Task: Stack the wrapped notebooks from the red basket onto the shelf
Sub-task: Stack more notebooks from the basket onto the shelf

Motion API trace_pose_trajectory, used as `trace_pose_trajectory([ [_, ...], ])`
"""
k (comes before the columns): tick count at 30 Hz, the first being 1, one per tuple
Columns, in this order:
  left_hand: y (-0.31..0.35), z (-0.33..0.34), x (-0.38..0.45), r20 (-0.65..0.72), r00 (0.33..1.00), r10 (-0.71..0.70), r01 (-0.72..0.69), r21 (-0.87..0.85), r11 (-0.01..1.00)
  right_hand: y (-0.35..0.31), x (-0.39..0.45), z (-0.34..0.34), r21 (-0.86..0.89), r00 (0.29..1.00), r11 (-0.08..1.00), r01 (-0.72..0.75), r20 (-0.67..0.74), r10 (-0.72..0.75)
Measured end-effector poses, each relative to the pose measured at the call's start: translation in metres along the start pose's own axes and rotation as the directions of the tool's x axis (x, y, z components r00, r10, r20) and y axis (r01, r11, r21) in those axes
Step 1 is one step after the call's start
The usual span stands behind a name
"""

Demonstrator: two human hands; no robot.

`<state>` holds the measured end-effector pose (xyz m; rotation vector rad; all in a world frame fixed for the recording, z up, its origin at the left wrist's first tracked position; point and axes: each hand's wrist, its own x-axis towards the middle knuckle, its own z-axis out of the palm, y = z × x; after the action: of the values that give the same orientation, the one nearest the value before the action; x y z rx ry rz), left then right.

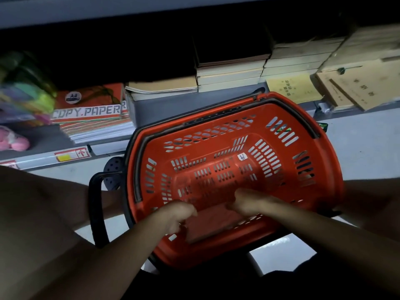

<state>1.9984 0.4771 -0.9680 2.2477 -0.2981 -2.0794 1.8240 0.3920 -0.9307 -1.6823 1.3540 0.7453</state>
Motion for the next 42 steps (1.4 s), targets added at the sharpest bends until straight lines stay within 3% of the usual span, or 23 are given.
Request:
trace_pose_trajectory([
  [3,0.003,-0.004,-0.004,0.020,0.999,-0.045,0.048,-0.135,0.990,0.002,0.000,-0.004,0.078,0.993,0.993,-0.088,-0.066,0.093],
  [5,0.005,-0.005,-0.005,0.017,0.999,-0.041,0.043,-0.179,0.983,0.005,0.002,-0.004,0.281,0.984,0.953,-0.112,-0.106,0.146],
  [8,0.003,-0.006,-0.009,0.032,0.999,-0.026,0.032,-0.191,0.981,0.001,-0.007,-0.005,0.620,0.981,0.769,-0.158,0.011,0.192],
  [10,0.004,-0.008,-0.014,0.049,0.999,-0.009,0.019,-0.215,0.976,-0.001,-0.015,-0.011,0.689,0.981,0.702,-0.179,0.074,0.178],
  [13,0.008,-0.011,-0.022,0.106,0.994,0.009,0.019,-0.260,0.965,-0.004,-0.039,-0.032,0.720,0.990,0.685,-0.108,0.013,0.142],
  [16,0.016,-0.005,-0.045,0.228,0.974,0.005,0.063,-0.289,0.955,-0.005,-0.077,-0.060,0.771,0.983,0.636,0.040,-0.146,0.115],
  [18,0.023,0.000,-0.063,0.299,0.951,0.077,0.028,-0.331,0.943,-0.004,-0.103,-0.077,0.795,0.957,0.586,0.157,-0.269,0.108],
  [21,0.041,-0.001,-0.095,0.347,0.882,0.319,-0.142,-0.450,0.882,-0.001,-0.137,-0.091,0.746,0.867,0.570,0.344,-0.486,0.113],
  [24,0.055,-0.011,-0.126,0.273,0.787,0.554,-0.359,-0.528,0.770,0.007,-0.166,-0.094,0.695,0.755,0.517,0.500,-0.642,0.132],
  [27,0.058,-0.020,-0.151,0.164,0.659,0.734,-0.549,-0.561,0.619,0.005,-0.189,-0.095,0.720,0.738,0.335,0.608,-0.668,0.096],
  [30,0.055,-0.028,-0.181,0.089,0.521,0.849,-0.685,-0.550,0.478,0.002,-0.204,-0.093,0.721,0.728,0.228,0.654,-0.682,0.067],
  [34,0.056,-0.047,-0.210,0.007,0.361,0.932,-0.810,-0.493,0.318,-0.009,-0.208,-0.090,0.669,0.680,0.149,0.728,-0.733,-0.028],
  [38,0.057,-0.067,-0.224,-0.050,0.284,0.958,-0.839,-0.496,0.222,-0.035,-0.204,-0.093,0.555,0.567,0.117,0.824,-0.813,-0.135],
  [42,0.056,-0.090,-0.233,-0.108,0.238,0.965,-0.856,-0.493,0.156,-0.061,-0.199,-0.099,0.536,0.536,0.063,0.842,-0.817,-0.212],
])
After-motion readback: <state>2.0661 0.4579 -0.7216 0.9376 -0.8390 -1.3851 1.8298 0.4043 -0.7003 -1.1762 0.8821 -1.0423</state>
